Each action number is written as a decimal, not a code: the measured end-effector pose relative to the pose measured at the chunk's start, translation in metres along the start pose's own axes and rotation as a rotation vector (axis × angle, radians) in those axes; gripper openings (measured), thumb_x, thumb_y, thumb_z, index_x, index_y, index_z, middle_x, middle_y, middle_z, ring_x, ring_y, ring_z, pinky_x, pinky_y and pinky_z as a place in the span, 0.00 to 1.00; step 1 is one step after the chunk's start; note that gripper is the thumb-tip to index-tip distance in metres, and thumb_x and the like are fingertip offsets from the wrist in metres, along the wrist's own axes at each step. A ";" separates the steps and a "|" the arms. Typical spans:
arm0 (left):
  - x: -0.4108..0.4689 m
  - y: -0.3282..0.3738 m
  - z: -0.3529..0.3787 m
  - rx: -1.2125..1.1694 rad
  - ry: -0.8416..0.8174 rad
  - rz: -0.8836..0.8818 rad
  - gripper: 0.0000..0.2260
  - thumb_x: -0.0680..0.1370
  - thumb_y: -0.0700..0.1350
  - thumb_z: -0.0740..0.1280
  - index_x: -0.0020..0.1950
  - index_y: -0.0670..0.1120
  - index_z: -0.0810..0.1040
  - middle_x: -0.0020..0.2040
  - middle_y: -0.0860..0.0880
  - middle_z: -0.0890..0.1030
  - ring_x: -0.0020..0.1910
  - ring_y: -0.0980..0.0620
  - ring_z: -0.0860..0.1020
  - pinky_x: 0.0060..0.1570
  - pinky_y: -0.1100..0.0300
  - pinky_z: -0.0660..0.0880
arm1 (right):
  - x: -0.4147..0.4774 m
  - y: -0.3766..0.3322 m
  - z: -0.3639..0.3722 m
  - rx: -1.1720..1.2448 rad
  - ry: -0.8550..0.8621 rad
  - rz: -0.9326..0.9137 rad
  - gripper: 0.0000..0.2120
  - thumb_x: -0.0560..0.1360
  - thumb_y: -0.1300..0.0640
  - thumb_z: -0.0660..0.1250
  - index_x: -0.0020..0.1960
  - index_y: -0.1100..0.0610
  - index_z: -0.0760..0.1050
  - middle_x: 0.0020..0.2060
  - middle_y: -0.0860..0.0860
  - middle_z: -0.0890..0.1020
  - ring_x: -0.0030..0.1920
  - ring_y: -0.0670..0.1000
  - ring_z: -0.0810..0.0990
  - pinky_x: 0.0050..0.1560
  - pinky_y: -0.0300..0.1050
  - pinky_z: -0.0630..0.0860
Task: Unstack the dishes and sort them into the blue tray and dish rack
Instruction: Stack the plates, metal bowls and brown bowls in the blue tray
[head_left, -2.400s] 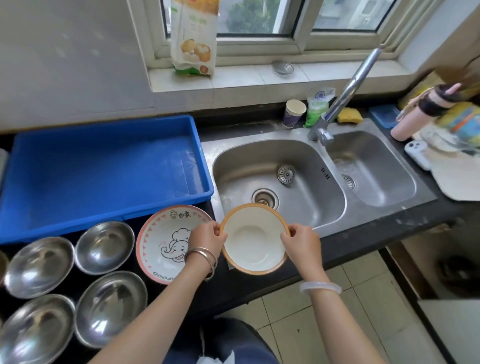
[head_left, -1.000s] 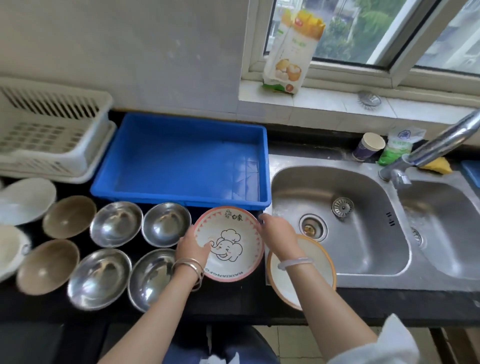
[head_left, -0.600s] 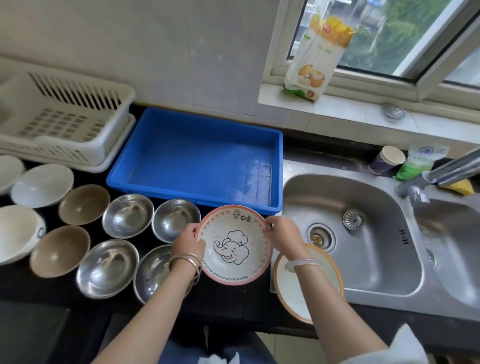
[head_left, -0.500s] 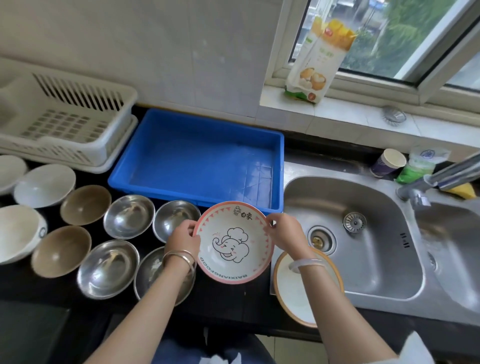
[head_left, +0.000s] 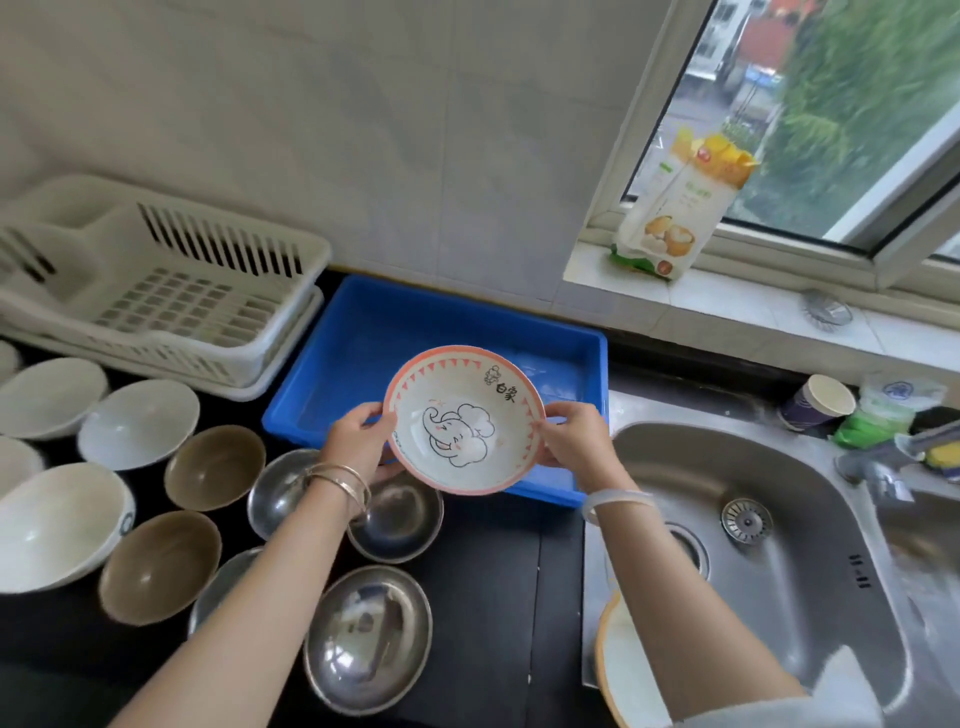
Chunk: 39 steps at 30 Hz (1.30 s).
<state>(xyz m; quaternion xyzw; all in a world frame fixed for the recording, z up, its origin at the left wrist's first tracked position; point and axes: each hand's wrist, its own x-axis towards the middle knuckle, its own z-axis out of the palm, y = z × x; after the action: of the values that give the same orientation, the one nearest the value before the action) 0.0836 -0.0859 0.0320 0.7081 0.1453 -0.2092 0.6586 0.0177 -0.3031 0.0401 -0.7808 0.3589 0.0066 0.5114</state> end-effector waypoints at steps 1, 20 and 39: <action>0.010 0.004 -0.003 -0.018 0.015 -0.006 0.06 0.77 0.39 0.63 0.52 0.45 0.74 0.40 0.47 0.77 0.34 0.49 0.76 0.24 0.62 0.78 | 0.007 -0.006 0.008 0.023 -0.007 0.007 0.09 0.72 0.65 0.65 0.49 0.57 0.81 0.32 0.54 0.83 0.26 0.48 0.81 0.27 0.37 0.79; 0.166 -0.016 -0.050 0.021 0.048 -0.150 0.11 0.75 0.35 0.61 0.49 0.47 0.80 0.39 0.48 0.80 0.44 0.43 0.78 0.52 0.44 0.77 | 0.094 -0.023 0.141 0.124 -0.072 0.215 0.12 0.76 0.65 0.62 0.59 0.60 0.75 0.32 0.54 0.81 0.30 0.51 0.82 0.31 0.43 0.81; 0.169 -0.021 -0.039 -0.545 -0.008 -0.377 0.16 0.81 0.40 0.56 0.68 0.46 0.68 0.61 0.41 0.73 0.64 0.37 0.71 0.54 0.45 0.73 | 0.101 -0.031 0.168 0.607 -0.219 0.317 0.15 0.82 0.58 0.56 0.67 0.60 0.70 0.56 0.60 0.79 0.41 0.56 0.83 0.39 0.45 0.83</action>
<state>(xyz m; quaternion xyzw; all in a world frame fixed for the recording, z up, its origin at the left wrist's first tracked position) 0.2249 -0.0568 -0.0667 0.4657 0.3217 -0.2837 0.7740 0.1704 -0.2167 -0.0532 -0.5225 0.4043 0.0628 0.7481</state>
